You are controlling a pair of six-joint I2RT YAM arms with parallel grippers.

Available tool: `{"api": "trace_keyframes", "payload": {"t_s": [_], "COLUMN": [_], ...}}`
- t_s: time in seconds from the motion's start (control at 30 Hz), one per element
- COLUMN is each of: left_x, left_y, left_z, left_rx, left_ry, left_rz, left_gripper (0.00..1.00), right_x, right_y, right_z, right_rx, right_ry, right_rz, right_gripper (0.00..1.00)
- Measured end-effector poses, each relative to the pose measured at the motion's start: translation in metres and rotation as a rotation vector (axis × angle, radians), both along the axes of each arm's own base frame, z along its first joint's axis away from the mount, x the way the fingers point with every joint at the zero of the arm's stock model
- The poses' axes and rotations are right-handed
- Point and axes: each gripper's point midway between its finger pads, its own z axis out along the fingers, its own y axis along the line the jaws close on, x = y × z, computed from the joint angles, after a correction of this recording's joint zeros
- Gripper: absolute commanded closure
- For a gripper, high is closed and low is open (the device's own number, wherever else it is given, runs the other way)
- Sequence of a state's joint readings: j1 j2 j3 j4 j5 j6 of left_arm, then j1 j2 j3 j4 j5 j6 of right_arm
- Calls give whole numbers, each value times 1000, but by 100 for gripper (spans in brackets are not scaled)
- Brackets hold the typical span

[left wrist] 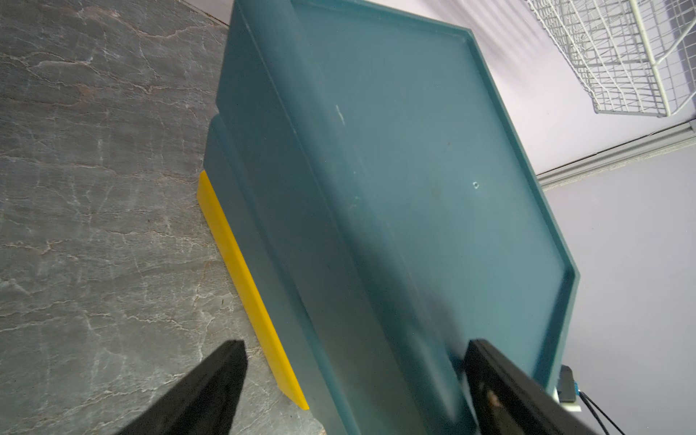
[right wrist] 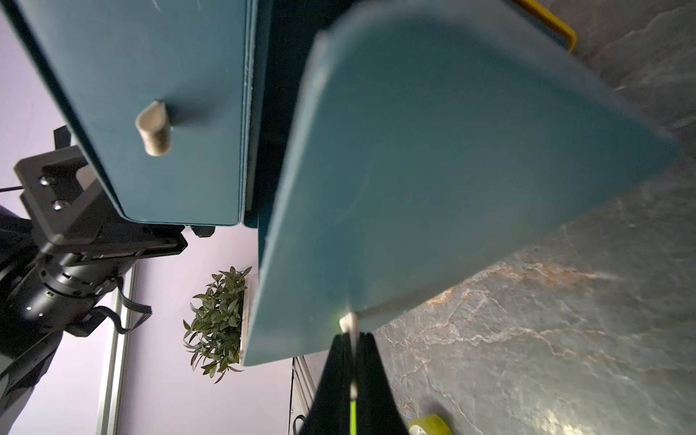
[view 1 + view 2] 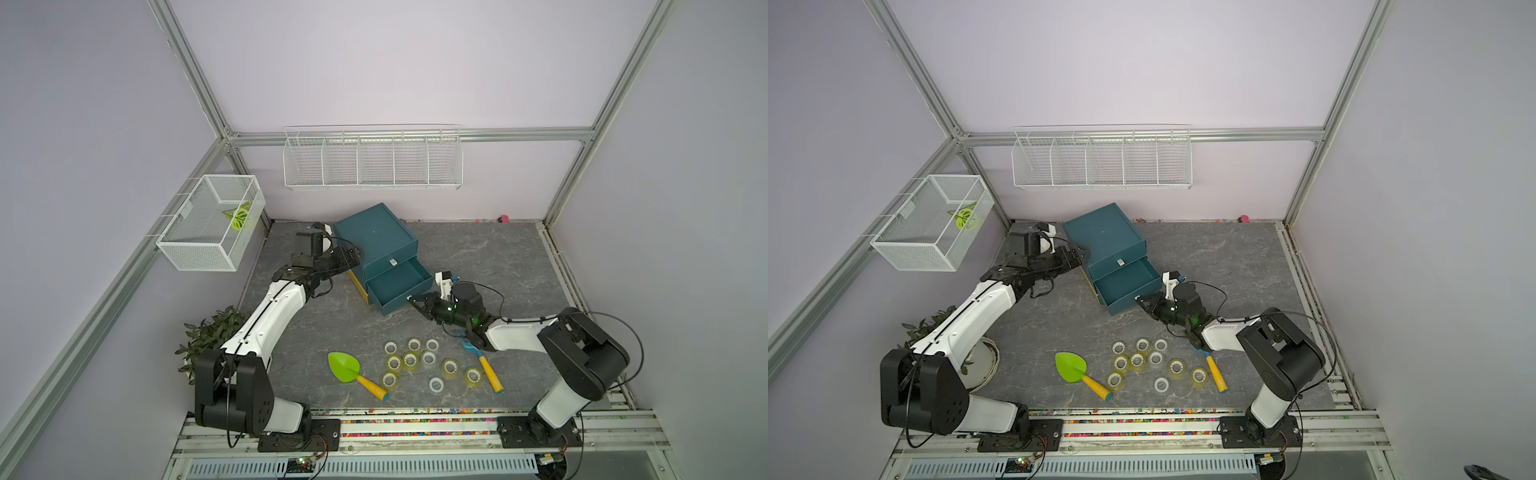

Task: Place the transparent tape into the drawer according to color
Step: Open the drawer in the storage box.

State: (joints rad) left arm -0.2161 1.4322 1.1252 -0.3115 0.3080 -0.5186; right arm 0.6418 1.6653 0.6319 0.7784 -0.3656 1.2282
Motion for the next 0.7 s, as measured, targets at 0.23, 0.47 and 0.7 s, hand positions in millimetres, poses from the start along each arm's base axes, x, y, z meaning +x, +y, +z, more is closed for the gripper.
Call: {"api": "trace_keyframes", "payload": {"t_s": [0.23, 0.47, 0.7], "left_x": [0, -4, -30], "left_y": [0, 2, 9], "left_z": [0, 7, 61], "left_rx": [0, 0, -8], "left_ry": [0, -11, -125], "left_rz": [0, 5, 24], "left_gripper": [2, 0, 0], "right_x": [-10, -35, -64], "right_y": [-7, -27, -55], "right_z": [3, 25, 51], "right_rx": [-27, -170, -426], "right_ry": [14, -4, -65], "right_rz": [9, 54, 159], "right_gripper": [59, 44, 39]}}
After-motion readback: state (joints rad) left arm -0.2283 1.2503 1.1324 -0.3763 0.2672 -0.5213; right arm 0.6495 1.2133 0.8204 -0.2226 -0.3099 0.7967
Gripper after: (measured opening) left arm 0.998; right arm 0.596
